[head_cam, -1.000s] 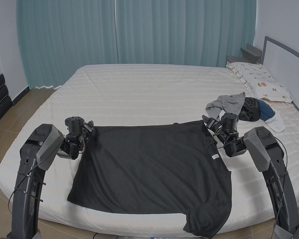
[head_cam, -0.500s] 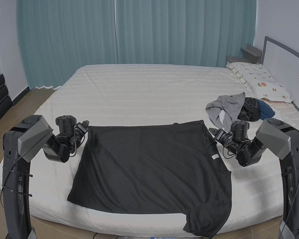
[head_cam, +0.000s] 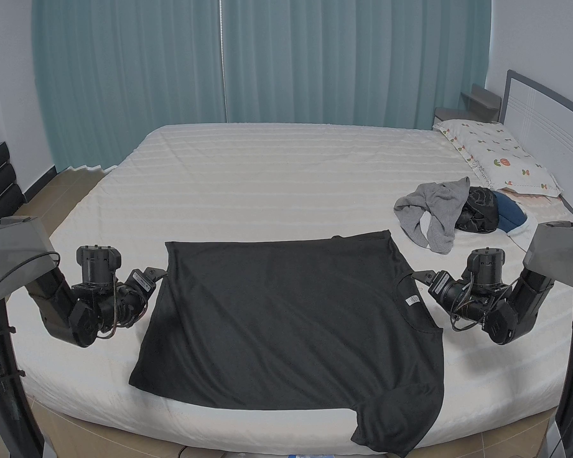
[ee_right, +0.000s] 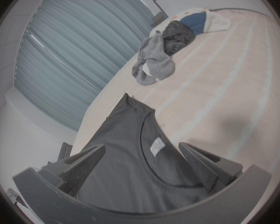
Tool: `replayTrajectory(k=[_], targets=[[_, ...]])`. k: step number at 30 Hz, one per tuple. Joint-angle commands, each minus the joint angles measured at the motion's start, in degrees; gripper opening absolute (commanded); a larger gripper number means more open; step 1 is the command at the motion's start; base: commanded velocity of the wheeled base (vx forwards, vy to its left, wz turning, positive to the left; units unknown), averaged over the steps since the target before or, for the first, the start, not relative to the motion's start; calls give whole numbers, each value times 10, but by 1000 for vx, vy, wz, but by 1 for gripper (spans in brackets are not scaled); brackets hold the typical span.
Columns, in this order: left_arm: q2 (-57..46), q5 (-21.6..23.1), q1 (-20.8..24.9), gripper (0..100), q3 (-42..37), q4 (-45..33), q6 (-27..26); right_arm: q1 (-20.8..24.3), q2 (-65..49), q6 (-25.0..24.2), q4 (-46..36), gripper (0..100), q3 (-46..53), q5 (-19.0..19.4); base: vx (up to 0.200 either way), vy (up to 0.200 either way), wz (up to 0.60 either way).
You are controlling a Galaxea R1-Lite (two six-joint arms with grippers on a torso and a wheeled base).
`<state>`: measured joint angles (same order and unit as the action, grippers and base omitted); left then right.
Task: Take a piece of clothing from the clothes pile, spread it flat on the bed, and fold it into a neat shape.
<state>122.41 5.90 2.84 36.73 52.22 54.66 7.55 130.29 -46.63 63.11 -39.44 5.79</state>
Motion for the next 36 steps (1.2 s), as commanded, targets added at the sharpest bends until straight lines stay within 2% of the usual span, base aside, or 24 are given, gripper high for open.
replayTrajectory(k=[1, 10, 22, 28, 36], targets=[[-49, 26, 20, 100, -64, 2, 20, 3, -27, -18, 24, 100, 64, 42, -200, 0, 0], [-29, 30, 15, 100, -90, 58, 19, 4, -23, -18, 27, 100, 87, 44, -200, 0, 0], [-19, 30, 19, 100, -97, 75, 20, 25, -14, -15, 28, 100, 98, 44, 0, 0, 0], [-21, 27, 19, 100, -100, 75, 19, 31, -8, -14, 44, 100, 103, 43, 0, -200, 0], [-26, 20, 10, 100, -124, 75, 10, 44, -7, -13, 64, 100, 121, 39, 0, 0, 0]])
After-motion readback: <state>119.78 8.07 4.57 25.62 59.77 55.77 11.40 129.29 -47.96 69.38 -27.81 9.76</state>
